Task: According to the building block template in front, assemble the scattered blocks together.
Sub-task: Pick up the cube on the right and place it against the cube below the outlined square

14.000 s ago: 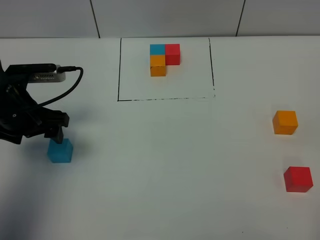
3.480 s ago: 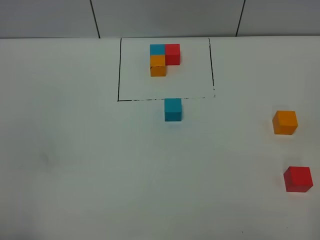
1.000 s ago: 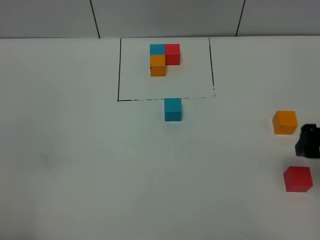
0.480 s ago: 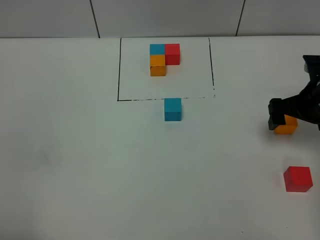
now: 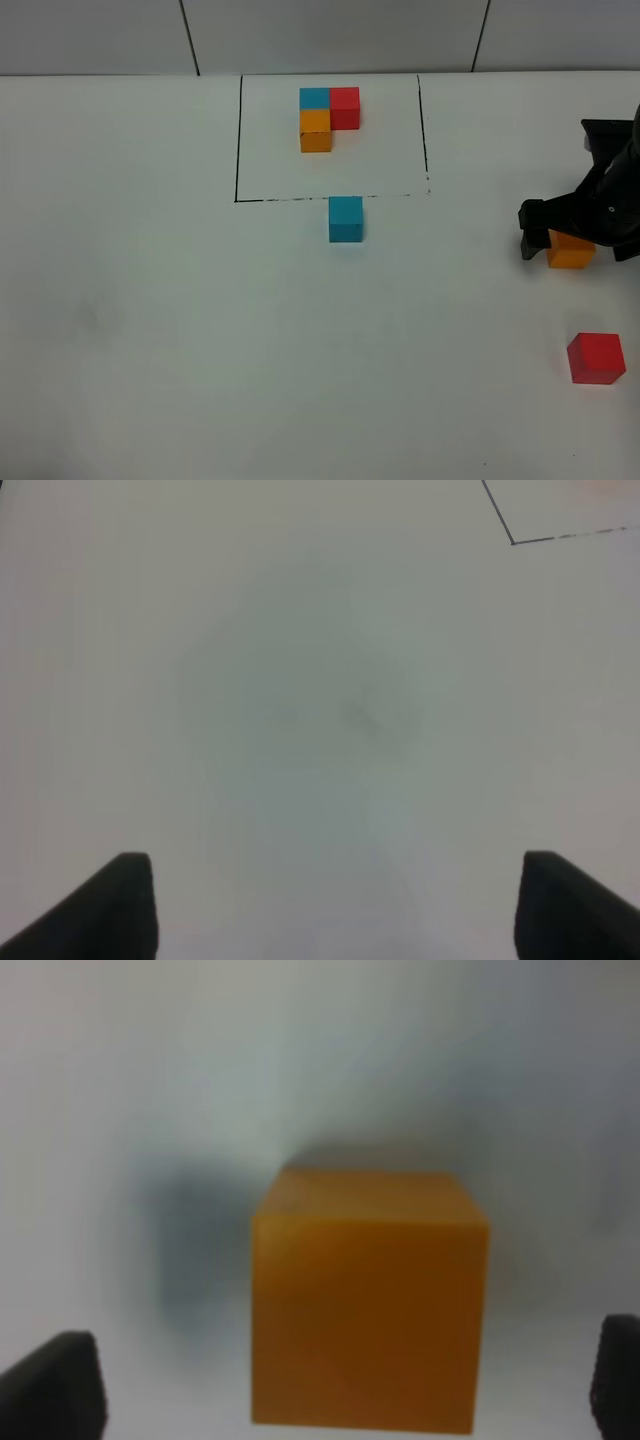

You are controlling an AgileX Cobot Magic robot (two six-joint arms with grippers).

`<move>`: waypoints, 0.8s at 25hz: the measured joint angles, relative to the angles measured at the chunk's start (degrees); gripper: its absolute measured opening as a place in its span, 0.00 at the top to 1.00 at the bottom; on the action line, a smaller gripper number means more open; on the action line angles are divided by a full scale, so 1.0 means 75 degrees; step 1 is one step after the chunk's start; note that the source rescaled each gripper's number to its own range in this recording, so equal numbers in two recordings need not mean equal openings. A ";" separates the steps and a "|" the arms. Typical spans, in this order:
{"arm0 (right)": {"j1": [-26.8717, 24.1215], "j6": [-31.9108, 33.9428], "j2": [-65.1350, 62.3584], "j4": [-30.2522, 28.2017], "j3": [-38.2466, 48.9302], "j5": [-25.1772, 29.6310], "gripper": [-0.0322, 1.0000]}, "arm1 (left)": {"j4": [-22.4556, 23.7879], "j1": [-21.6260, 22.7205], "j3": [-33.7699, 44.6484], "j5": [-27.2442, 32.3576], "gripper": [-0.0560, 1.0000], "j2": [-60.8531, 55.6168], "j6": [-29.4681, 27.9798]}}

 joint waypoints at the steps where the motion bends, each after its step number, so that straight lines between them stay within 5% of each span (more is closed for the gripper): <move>1: 0.0000 0.0000 0.0048 0.0000 0.0000 0.0000 0.08 | 0.0000 0.0000 0.0000 0.0000 0.32 0.0000 0.0000; 4: 0.0000 0.0000 0.0105 0.0000 0.0000 0.0000 0.24 | 0.0000 0.0000 0.0000 0.0000 0.32 0.0000 0.0000; 12: 0.0000 0.0016 0.0201 -0.0038 0.0000 -0.0032 0.97 | -0.0018 0.0000 0.0000 0.0000 0.32 0.0000 0.0000; 20: 0.0076 0.0368 0.0201 -0.0324 -0.0076 0.0050 0.97 | -0.0018 0.0000 0.0000 0.0000 0.32 0.0000 0.0000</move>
